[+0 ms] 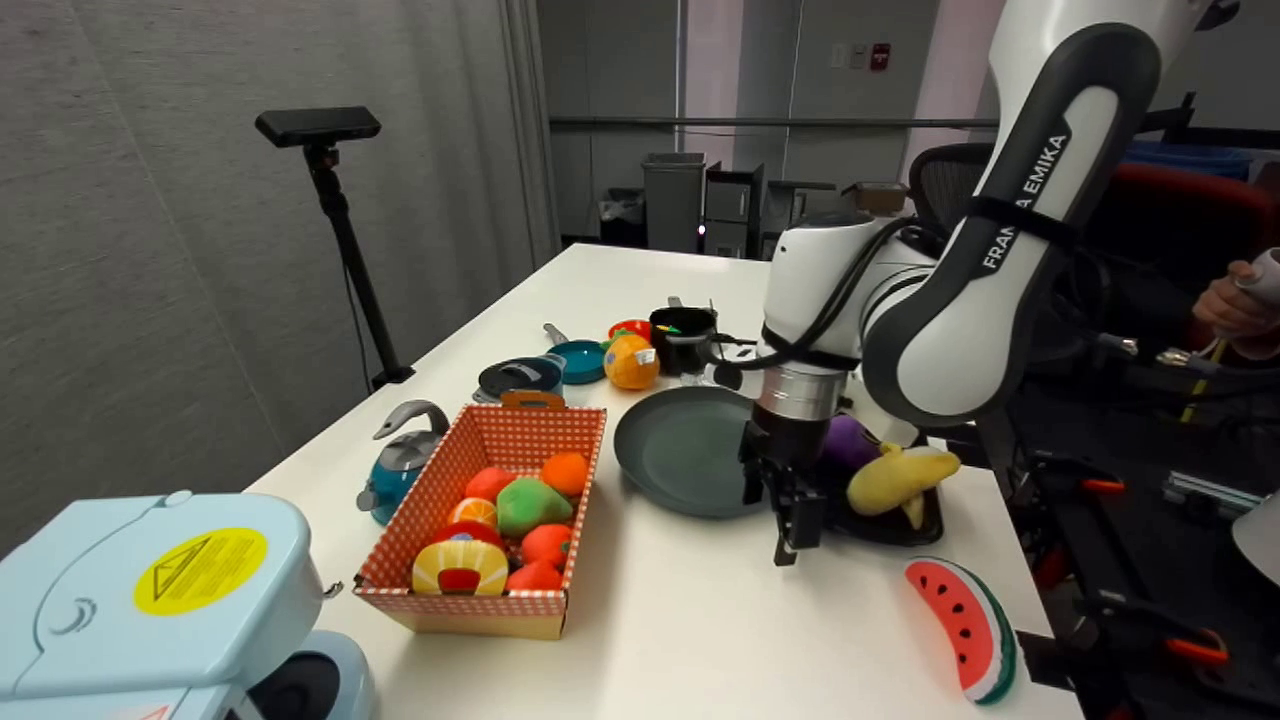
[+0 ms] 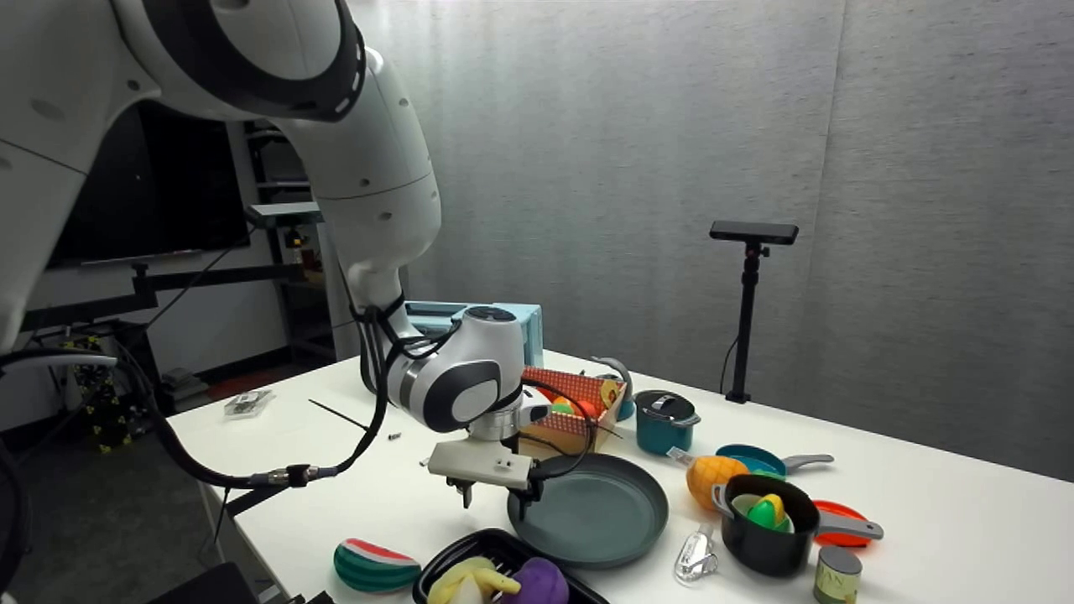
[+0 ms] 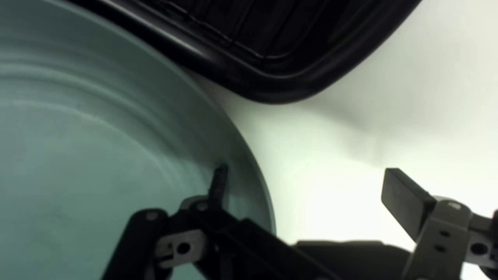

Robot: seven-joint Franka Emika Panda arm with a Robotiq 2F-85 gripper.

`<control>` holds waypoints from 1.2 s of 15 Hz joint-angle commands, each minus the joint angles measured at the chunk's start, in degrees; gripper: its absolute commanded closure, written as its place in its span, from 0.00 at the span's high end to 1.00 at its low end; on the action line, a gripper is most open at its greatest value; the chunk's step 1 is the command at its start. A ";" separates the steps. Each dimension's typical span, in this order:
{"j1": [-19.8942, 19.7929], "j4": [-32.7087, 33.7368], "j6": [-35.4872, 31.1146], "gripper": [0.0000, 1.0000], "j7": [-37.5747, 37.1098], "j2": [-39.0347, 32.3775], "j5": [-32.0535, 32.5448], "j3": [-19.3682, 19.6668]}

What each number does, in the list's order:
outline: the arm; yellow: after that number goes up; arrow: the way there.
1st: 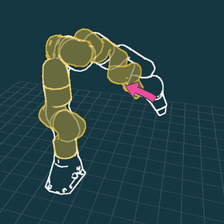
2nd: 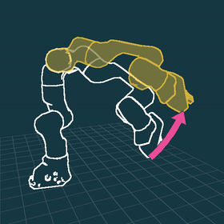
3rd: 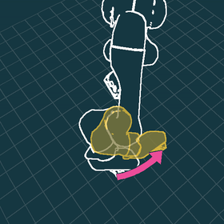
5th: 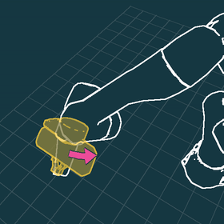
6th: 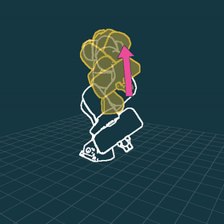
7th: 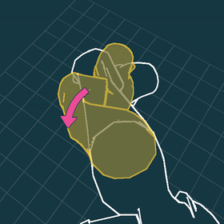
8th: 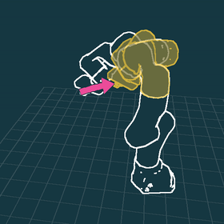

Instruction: Move the grey plate to the edge of the table

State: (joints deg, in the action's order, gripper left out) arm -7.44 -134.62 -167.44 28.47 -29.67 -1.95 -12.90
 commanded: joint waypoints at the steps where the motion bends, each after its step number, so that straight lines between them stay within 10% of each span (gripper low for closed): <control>1: -2.44 -3.08 -0.02 1.00 -0.59 1.91 0.72 -3.28; 18: -9.84 -11.04 1.27 1.00 1.29 5.22 -2.50 -17.83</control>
State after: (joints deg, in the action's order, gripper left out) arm -14.79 -143.14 -167.41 28.67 -26.51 -2.81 -27.90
